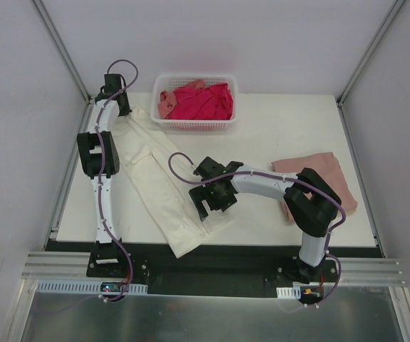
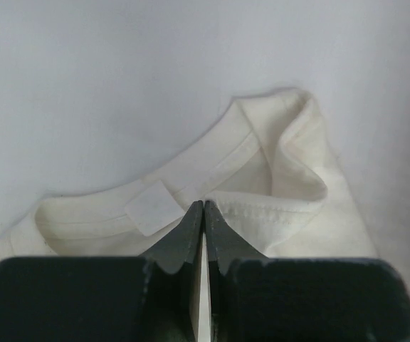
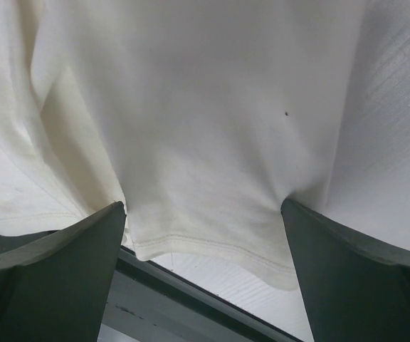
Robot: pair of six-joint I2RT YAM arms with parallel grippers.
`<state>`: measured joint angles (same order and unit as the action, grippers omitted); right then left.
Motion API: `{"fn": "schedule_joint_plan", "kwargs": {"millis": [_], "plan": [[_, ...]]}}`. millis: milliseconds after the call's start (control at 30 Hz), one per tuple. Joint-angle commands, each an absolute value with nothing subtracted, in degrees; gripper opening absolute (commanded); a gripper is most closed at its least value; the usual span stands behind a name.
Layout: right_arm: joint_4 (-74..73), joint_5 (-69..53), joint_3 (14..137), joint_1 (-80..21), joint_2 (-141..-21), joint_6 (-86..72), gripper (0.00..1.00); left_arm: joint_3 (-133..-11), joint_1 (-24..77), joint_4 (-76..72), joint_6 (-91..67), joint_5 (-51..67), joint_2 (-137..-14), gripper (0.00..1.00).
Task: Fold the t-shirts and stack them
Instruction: Fold the tshirt
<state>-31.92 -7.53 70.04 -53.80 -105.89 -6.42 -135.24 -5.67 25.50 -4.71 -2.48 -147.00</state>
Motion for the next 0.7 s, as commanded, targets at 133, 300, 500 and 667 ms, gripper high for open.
{"fn": "schedule_joint_plan", "kwargs": {"millis": [133,300,500,667], "plan": [[-33.0,-10.0,69.4,-53.6,-108.3,-7.3,0.97,-132.8,-6.2,22.9,-4.8,-5.9,-144.4,0.29],[-33.0,-9.9,69.3,-53.7,-107.1,-7.1,0.97,-132.5,-6.2,22.9,-6.7,-3.0,-142.3,0.50],[-33.0,-9.8,69.9,-53.7,-104.0,-5.7,0.97,-128.8,-6.0,23.1,-9.9,-3.2,-133.6,0.88],[-32.3,-8.1,69.3,-54.8,-98.2,-4.8,0.97,-124.9,-5.5,25.4,-14.1,-6.6,-123.5,0.99]]}}
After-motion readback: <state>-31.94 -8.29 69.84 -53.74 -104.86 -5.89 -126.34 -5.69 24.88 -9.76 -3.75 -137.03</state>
